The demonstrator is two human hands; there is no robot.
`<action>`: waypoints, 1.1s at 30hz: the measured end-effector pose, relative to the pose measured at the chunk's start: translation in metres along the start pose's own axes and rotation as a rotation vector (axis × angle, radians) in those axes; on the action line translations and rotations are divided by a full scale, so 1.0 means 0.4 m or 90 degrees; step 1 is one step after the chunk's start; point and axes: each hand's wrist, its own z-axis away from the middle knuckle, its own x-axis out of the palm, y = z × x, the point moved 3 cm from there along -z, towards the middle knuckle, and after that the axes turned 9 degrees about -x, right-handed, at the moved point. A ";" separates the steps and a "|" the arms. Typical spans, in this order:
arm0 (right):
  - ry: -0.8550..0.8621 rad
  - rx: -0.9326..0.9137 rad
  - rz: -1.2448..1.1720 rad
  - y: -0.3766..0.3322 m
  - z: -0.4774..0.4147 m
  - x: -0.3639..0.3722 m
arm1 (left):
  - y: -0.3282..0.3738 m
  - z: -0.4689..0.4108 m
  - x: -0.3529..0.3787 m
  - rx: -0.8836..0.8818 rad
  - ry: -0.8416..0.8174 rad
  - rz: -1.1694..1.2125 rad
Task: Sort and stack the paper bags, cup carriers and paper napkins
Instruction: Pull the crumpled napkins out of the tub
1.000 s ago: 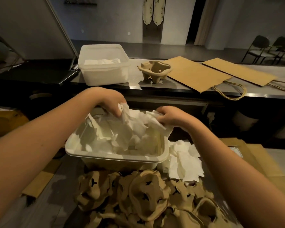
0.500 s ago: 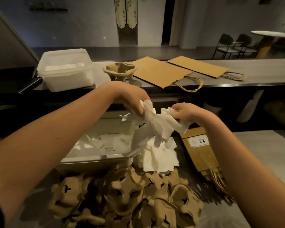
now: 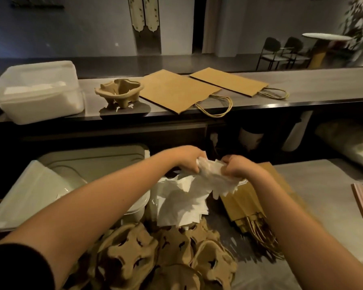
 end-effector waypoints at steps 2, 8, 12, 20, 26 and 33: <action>-0.051 0.000 -0.016 0.004 -0.019 0.053 | -0.021 -0.019 0.047 -0.027 -0.025 -0.047; -0.197 -0.072 0.031 0.007 -0.064 0.192 | -0.077 -0.052 0.177 -0.076 -0.129 -0.110; -0.215 -0.084 0.070 0.013 -0.081 0.248 | -0.096 -0.055 0.227 -0.117 -0.123 -0.124; -0.218 -0.087 0.116 0.013 -0.095 0.256 | -0.091 -0.061 0.222 -0.108 -0.144 -0.132; -0.115 -0.035 0.080 0.014 -0.111 0.197 | -0.078 -0.048 0.142 -0.109 -0.132 -0.157; -0.019 -0.121 0.098 0.000 -0.104 0.189 | -0.119 -0.034 0.110 -0.208 -0.053 -0.176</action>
